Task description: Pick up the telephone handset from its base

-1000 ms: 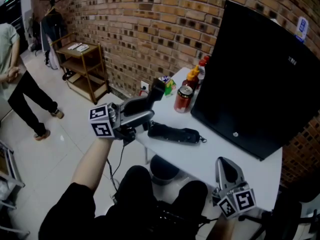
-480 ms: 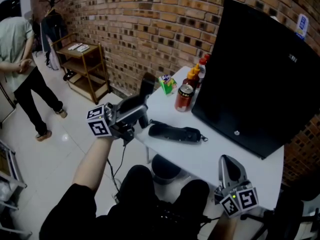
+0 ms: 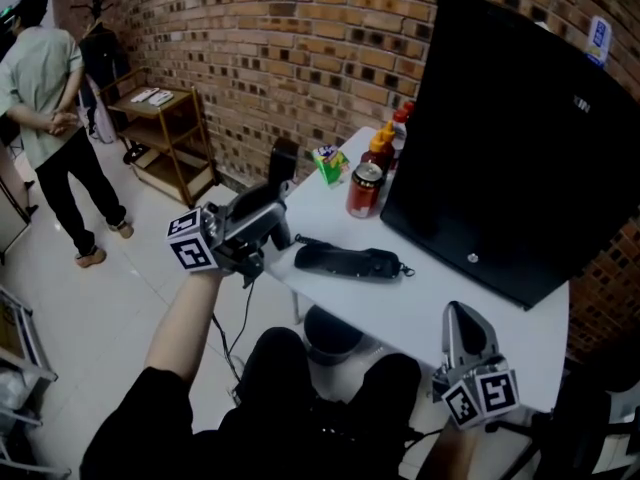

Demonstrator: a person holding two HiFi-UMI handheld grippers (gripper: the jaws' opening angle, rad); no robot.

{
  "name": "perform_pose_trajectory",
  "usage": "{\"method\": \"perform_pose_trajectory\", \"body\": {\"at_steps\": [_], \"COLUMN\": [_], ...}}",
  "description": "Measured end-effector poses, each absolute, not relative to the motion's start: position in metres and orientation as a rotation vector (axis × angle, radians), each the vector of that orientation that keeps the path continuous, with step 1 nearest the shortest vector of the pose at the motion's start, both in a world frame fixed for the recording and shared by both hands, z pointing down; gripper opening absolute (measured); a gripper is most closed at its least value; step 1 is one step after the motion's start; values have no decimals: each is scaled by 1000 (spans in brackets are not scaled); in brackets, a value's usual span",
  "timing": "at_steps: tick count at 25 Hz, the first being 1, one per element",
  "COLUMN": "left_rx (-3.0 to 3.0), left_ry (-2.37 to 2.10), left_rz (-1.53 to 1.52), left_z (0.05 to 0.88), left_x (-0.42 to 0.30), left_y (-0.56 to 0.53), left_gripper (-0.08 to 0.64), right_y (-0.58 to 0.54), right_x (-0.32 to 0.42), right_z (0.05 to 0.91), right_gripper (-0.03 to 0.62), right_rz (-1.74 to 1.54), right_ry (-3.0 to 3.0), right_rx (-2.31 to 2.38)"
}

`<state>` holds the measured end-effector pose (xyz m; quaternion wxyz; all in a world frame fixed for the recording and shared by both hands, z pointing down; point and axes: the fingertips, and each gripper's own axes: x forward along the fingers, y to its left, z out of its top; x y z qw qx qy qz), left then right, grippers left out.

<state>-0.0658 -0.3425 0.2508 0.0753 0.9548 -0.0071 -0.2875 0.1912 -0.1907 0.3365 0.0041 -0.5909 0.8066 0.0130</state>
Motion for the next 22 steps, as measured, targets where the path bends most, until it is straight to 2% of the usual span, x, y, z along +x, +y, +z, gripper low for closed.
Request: {"method": "perform_pose_trajectory", "body": {"at_steps": [22], "left_rx": [2924], "left_ry": [-106], "left_rz": [-838], "left_z": [258], "left_x": [-72], "left_y": [-347], "left_gripper": [253], "right_y": [-204], "right_x": [213], "right_z": [336], "right_gripper": [9], "right_rz": [25], "right_ry": [2451], "right_rx": [-1817]}}
